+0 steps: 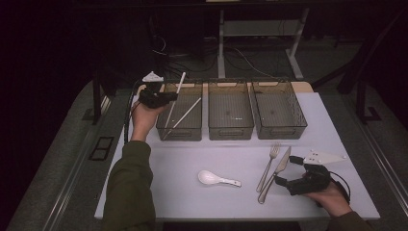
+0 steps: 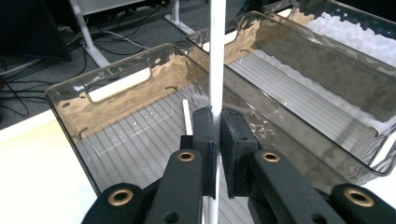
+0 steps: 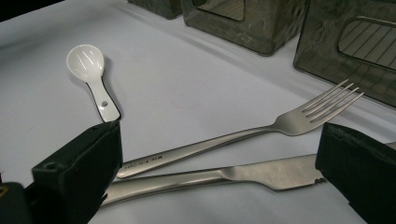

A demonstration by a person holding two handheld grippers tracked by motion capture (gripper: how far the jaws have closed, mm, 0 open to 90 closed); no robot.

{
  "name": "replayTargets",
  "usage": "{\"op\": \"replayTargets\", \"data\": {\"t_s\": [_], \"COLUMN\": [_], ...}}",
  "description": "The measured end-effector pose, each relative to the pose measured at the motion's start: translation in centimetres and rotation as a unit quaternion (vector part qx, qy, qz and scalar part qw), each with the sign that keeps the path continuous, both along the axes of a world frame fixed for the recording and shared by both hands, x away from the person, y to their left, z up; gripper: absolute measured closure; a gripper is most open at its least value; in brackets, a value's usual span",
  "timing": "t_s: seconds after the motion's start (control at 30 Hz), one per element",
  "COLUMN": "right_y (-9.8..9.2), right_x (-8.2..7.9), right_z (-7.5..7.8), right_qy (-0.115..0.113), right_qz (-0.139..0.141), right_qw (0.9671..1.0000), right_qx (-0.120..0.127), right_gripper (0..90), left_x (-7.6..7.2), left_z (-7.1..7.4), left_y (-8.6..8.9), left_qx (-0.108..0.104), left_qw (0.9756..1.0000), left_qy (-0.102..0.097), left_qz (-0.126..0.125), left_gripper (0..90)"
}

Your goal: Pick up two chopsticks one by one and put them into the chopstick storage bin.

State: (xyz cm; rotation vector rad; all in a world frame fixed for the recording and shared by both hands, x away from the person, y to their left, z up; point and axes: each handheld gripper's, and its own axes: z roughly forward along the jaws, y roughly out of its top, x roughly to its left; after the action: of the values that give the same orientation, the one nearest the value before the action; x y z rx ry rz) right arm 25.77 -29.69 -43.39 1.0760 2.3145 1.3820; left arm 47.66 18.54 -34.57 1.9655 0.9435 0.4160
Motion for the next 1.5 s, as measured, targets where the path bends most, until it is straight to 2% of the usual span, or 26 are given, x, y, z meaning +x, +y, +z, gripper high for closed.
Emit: {"op": "replayTargets", "data": {"t_s": [0.07, 0.13, 0.27, 0.37, 0.47, 0.77, 0.93, 1.07, 1.27, 1.5], "right_y": [0.0, 0.0, 0.0, 0.0, 0.0, 0.0, 0.0, 0.1, 0.0, 0.1], "right_x": [0.0, 0.0, 0.0, 0.0, 0.0, 0.0, 0.0, 0.0, 0.0, 0.0], "right_z": [0.0, 0.0, 0.0, 0.0, 0.0, 0.0, 0.0, 0.0, 0.0, 0.0], "right_qy": [0.001, 0.001, 0.0, 0.0, 0.0, 0.0, 0.0, 0.0, 0.0, 0.0], "right_qz": [0.0, 0.001, -0.001, 0.0, 0.001, 0.001, 0.001, 0.001, 0.001, 0.0], "right_qw": [1.0, 1.0, 1.0, 1.0, 1.0, 1.0, 1.0, 1.0, 1.0, 1.0], "right_qx": [0.0, 0.0, 0.001, 0.001, 0.001, 0.002, 0.003, 0.002, 0.002, 0.001], "right_gripper": [0.8, 0.8, 0.7, 0.8, 0.8, 0.8, 0.8, 0.8, 0.8, 0.8], "left_x": [0.1, 0.2, 0.5, 0.9, 1.2, 1.9, 2.0, 1.9, 1.4, 0.4], "left_z": [-0.2, -0.4, -0.7, -1.2, -1.6, -2.5, -2.8, -2.8, -2.0, -0.7], "left_y": [-0.1, -0.2, -0.6, -0.8, -1.1, -2.7, -3.0, -3.2, -3.4, -3.4], "left_qx": [0.007, 0.003, 0.009, 0.016, 0.012, 0.049, 0.059, 0.058, 0.051, 0.031], "left_qw": [1.0, 1.0, 0.9999, 0.9995, 0.9992, 0.9976, 0.997, 0.997, 0.9981, 0.9992], "left_qy": [0.002, 0.004, 0.011, 0.02, 0.027, 0.035, 0.04, 0.043, 0.029, 0.025], "left_qz": [0.001, 0.003, 0.008, 0.017, 0.027, 0.035, 0.031, 0.03, 0.018, 0.004], "left_gripper": [84.0, 84.0, 83.9, 83.8, 83.9, 83.4, 86.7, 87.3, 86.6, 77.6]}}
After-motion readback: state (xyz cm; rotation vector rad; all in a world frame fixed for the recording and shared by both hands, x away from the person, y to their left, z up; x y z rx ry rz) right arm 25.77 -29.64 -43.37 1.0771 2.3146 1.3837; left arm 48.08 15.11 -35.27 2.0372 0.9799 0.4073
